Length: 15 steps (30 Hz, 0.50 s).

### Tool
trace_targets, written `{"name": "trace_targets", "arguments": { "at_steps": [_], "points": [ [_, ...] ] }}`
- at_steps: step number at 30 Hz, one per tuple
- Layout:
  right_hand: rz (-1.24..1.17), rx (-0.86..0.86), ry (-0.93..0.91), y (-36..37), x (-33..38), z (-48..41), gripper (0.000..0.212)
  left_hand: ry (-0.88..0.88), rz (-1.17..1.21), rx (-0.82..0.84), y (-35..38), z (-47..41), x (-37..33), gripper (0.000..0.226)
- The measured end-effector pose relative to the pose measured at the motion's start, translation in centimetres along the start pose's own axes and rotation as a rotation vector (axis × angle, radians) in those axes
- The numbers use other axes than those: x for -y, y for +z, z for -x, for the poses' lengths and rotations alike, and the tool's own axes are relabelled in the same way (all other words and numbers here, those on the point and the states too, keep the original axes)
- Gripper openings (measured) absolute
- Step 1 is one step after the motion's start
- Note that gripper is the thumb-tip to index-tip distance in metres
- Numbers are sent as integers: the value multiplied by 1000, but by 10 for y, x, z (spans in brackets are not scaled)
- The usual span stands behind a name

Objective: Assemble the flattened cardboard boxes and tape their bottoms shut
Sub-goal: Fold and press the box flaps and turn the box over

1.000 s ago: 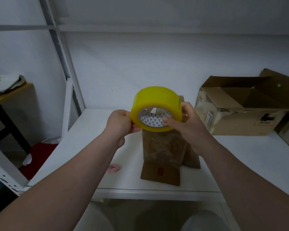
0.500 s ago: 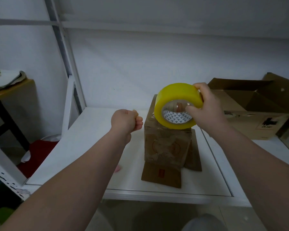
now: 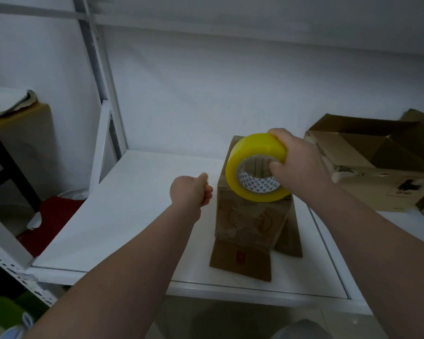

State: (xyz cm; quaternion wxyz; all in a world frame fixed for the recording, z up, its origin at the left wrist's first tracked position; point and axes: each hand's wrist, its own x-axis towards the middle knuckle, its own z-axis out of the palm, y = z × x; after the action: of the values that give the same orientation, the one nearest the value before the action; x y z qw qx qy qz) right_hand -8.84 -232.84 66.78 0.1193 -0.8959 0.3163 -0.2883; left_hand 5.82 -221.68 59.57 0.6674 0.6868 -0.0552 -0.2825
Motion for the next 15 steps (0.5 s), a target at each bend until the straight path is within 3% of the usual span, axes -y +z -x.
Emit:
{"name": "trace_targets", "arguments": {
  "at_steps": [7,15],
  "points": [
    [52,20,-54,6,7,-13,61,30,-68,-42,2,-13,12,32],
    [62,48,-68,12,16,-23,57,-160,218,71,2,-15,15,25]
  ]
}}
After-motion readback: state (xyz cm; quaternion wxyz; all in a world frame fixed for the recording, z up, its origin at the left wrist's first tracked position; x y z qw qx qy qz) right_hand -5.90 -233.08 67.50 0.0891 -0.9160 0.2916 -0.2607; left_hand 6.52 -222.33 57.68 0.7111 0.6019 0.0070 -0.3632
